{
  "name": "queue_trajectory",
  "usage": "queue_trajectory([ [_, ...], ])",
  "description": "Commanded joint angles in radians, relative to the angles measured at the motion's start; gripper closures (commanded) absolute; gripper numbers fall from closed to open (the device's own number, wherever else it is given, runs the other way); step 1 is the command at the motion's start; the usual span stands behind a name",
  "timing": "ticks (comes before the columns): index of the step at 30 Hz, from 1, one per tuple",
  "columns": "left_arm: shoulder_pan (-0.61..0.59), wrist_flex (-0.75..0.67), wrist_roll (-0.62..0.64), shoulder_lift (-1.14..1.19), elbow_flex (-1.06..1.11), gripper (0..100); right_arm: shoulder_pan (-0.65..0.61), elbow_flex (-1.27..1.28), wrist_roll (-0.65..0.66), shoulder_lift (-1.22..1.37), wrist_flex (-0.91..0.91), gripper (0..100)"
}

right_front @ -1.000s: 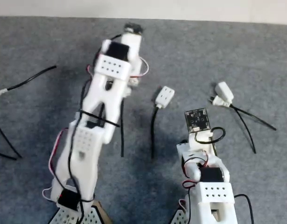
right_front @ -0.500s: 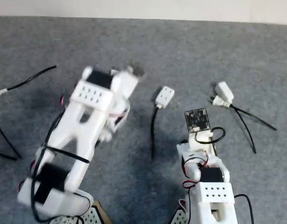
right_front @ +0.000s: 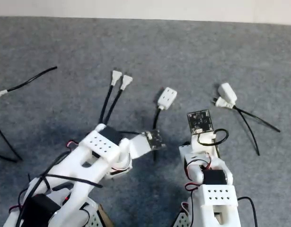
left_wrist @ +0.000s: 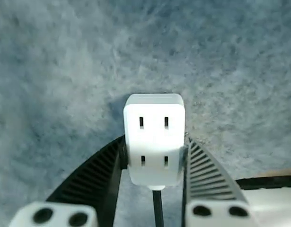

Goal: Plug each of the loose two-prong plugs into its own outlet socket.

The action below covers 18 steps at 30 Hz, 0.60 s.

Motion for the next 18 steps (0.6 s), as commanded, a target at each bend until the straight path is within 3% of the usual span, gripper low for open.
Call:
queue_trajectory([
  [1,0.013,-0.011,-0.126,-0.027,0.002,100,-0.012,-0.005,-0.008,0.008,-0.019,78.2],
  [5,-0.01,0.054,-0.292,-0.028,-0.028,100,-0.012,-0.005,-0.008,0.008,-0.019,78.2],
  [10,-0.14,0.075,-0.417,-0.021,-0.125,100,-0.012,-0.005,-0.008,0.008,-0.019,78.2],
  [13,-0.203,0.083,-0.456,-0.021,-0.159,100,-0.012,-0.005,-0.008,0.008,-0.019,78.2],
  [18,-0.186,0.075,-0.456,-0.021,-0.122,100,-0.012,-0.005,-0.008,0.008,-0.019,78.2],
])
